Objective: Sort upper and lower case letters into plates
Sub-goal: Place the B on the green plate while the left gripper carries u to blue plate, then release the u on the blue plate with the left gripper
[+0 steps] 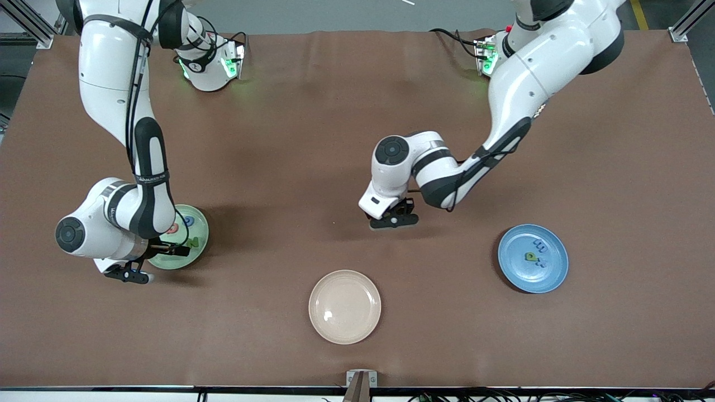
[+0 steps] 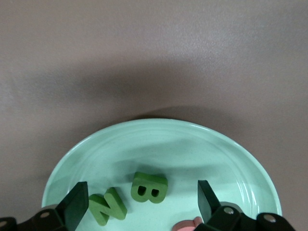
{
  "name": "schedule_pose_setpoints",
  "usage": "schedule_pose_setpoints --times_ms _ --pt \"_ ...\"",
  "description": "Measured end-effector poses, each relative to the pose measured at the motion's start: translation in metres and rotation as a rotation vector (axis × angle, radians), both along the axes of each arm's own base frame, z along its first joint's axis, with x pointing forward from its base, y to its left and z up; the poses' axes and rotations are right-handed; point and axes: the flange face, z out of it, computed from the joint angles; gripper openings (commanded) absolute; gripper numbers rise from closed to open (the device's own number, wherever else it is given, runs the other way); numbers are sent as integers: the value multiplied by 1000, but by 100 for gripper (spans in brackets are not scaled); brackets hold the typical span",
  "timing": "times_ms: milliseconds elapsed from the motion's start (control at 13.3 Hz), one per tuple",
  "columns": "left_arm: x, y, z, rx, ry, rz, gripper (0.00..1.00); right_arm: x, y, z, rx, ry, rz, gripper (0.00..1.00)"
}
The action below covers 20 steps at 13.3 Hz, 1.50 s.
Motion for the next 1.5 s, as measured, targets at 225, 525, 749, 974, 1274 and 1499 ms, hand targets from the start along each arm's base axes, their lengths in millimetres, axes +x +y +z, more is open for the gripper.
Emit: schedule_pose_setpoints --times_ms 225,525,749,974,1274,1499 --pt "40 61 42 11 40 47 0 -1 2 6 18 18 2 100" --pt "94 171 57 47 55 99 0 -1 9 8 23 21 11 100" --pt "123 252 52 90 47 95 0 1 14 24 43 18 19 100" --pt "139 329 44 117 58 117 0 -1 16 63 14 38 6 100" --pt "141 366 19 158 84 146 38 -5 30 115 -28 40 27 99" --pt "141 369 15 163 86 149 100 -7 36 150 -50 7 69 99"
